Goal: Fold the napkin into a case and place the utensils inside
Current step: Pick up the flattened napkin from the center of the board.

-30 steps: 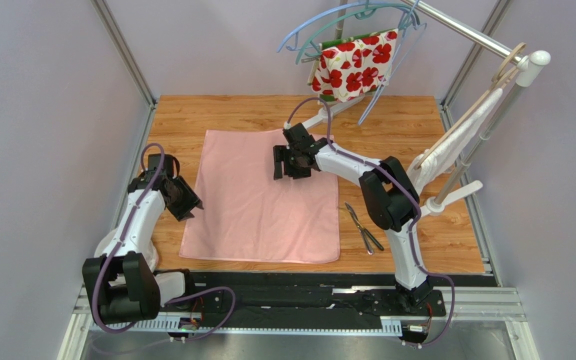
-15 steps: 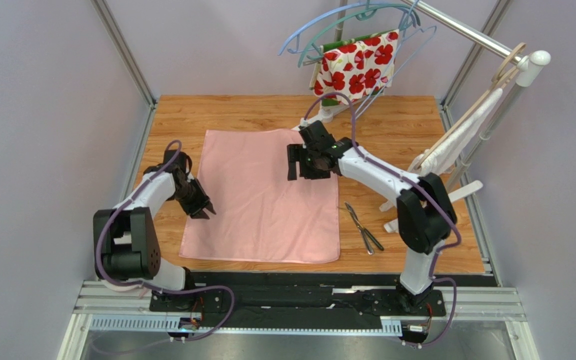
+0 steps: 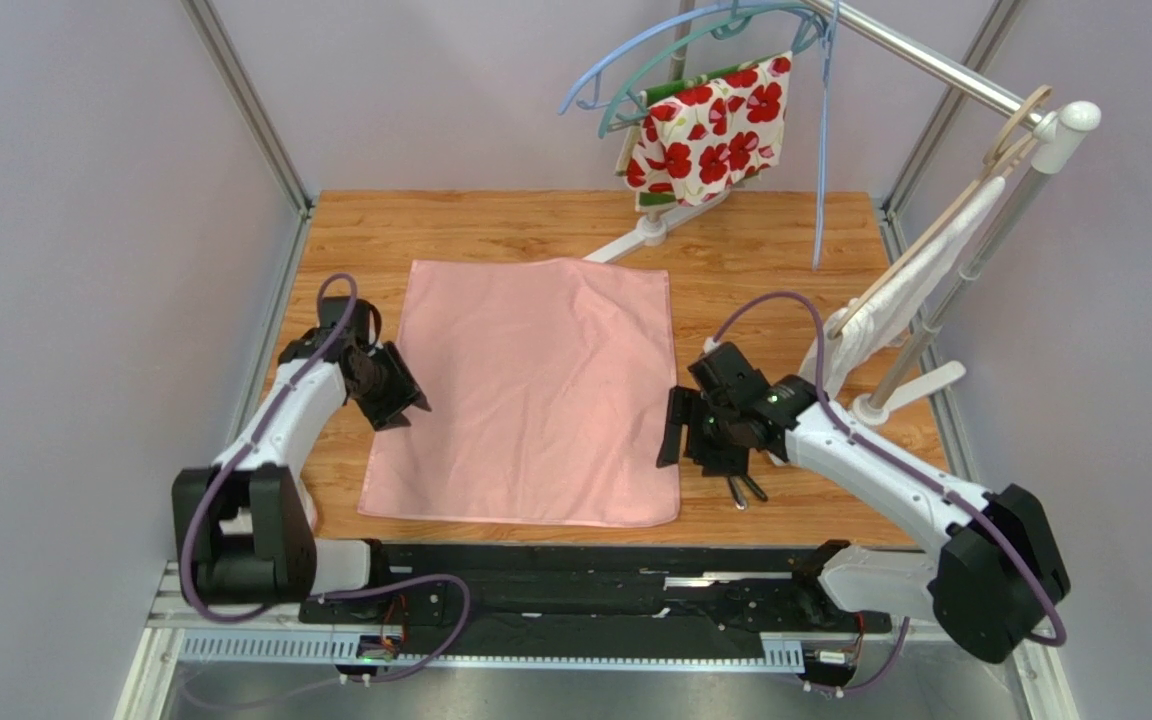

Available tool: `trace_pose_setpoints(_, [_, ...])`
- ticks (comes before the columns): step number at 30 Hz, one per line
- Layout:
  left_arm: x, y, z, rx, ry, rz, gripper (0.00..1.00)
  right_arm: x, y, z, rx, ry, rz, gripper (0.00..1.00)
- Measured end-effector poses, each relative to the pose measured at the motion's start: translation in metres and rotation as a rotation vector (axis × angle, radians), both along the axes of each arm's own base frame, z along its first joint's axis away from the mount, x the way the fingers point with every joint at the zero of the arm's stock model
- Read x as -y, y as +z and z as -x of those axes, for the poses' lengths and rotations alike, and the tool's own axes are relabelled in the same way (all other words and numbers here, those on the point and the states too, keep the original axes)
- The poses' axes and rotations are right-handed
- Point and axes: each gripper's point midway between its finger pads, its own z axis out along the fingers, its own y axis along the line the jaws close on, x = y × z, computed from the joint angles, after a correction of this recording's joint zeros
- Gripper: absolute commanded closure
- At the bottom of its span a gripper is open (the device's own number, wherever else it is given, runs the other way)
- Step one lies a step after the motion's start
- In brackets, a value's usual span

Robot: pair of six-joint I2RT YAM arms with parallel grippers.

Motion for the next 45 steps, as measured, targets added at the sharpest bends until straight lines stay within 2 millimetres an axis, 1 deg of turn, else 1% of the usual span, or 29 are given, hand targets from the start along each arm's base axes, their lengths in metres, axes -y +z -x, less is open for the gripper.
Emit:
trace_pose_setpoints(2, [-0.001, 0.022, 0.001, 0.073, 0.012, -0.006, 0.49, 0.008, -0.009, 0.018, -0.033, -0.031, -0.022, 0.32])
trace_pose_setpoints(3, [-0.003, 0.03, 0.002, 0.099, 0.023, -0.014, 0.49, 0.01, -0.012, 0.024, -0.046, -0.042, -0.028, 0.36])
trace_pose_setpoints(5, [-0.006, 0.038, 0.01, 0.108, 0.046, -0.036, 0.5, 0.012, -0.022, 0.035, -0.087, -0.072, -0.044, 0.39])
trace_pose_setpoints(9, [-0.015, 0.033, 0.031, 0.021, 0.102, -0.079, 0.5, 0.008, -0.039, 0.051, -0.175, -0.136, -0.091, 0.43])
trace_pose_setpoints(11, [-0.021, 0.03, 0.04, -0.016, 0.133, -0.113, 0.5, 0.008, -0.045, 0.056, -0.198, -0.166, -0.105, 0.45])
trace_pose_setpoints(16, [-0.034, 0.033, 0.055, -0.049, 0.222, -0.167, 0.49, 0.008, -0.056, 0.067, -0.245, -0.219, -0.138, 0.47])
trace_pose_setpoints(17, [-0.036, 0.034, 0.057, -0.051, 0.239, -0.166, 0.49, 0.008, -0.058, 0.067, -0.248, -0.227, -0.142, 0.49])
trace_pose_setpoints(20, [-0.04, 0.034, 0.061, -0.065, 0.277, -0.172, 0.49, 0.005, -0.06, 0.066, -0.251, -0.239, -0.162, 0.57])
trace_pose_setpoints(21, [-0.041, 0.033, 0.062, -0.072, 0.283, -0.175, 0.49, 0.003, -0.06, 0.065, -0.251, -0.242, -0.168, 0.64])
trace_pose_setpoints(23, [-0.042, 0.033, 0.065, -0.082, 0.292, -0.178, 0.48, -0.001, -0.061, 0.062, -0.249, -0.243, -0.18, 0.68])
trace_pose_setpoints(24, [-0.043, 0.033, 0.066, -0.086, 0.299, -0.178, 0.48, -0.003, -0.062, 0.06, -0.25, -0.243, -0.187, 0.79])
trace_pose_setpoints(25, [-0.043, 0.033, 0.066, -0.089, 0.303, -0.177, 0.48, -0.004, -0.062, 0.059, -0.252, -0.243, -0.192, 0.84])
trace_pose_setpoints(27, [-0.043, 0.033, 0.067, -0.095, 0.312, -0.174, 0.47, -0.008, -0.063, 0.056, -0.252, -0.245, -0.205, 1.0])
trace_pose_setpoints(30, [-0.042, 0.031, 0.069, -0.111, 0.322, -0.168, 0.48, -0.011, -0.063, 0.051, -0.252, -0.251, -0.217, 1.0])
trace_pose_setpoints(31, [-0.042, 0.03, 0.07, -0.119, 0.322, -0.166, 0.5, -0.011, -0.062, 0.047, -0.246, -0.257, -0.221, 1.0])
trace_pose_setpoints(32, [-0.041, 0.028, 0.07, -0.129, 0.32, -0.16, 0.55, -0.012, -0.058, 0.039, -0.228, -0.262, -0.224, 1.0])
trace_pose_setpoints(34, [-0.038, 0.024, 0.069, -0.151, 0.312, -0.145, 0.58, -0.015, -0.045, 0.015, -0.177, -0.275, -0.237, 1.0])
trace_pose_setpoints(35, [-0.037, 0.023, 0.068, -0.155, 0.305, -0.14, 0.58, -0.017, -0.04, 0.003, -0.152, -0.28, -0.245, 1.0])
trace_pose_setpoints(37, [-0.033, 0.02, 0.064, -0.157, 0.294, -0.116, 0.58, -0.019, -0.025, -0.03, -0.083, -0.297, -0.264, 1.0])
trace_pose_setpoints(41, [-0.02, 0.008, 0.064, -0.192, 0.257, -0.067, 0.58, -0.017, -0.007, -0.082, 0.025, -0.323, -0.277, 1.0])
trace_pose_setpoints(45, [-0.003, -0.005, 0.07, -0.268, 0.178, -0.077, 0.56, -0.013, 0.002, -0.118, 0.094, -0.336, -0.263, 1.0])
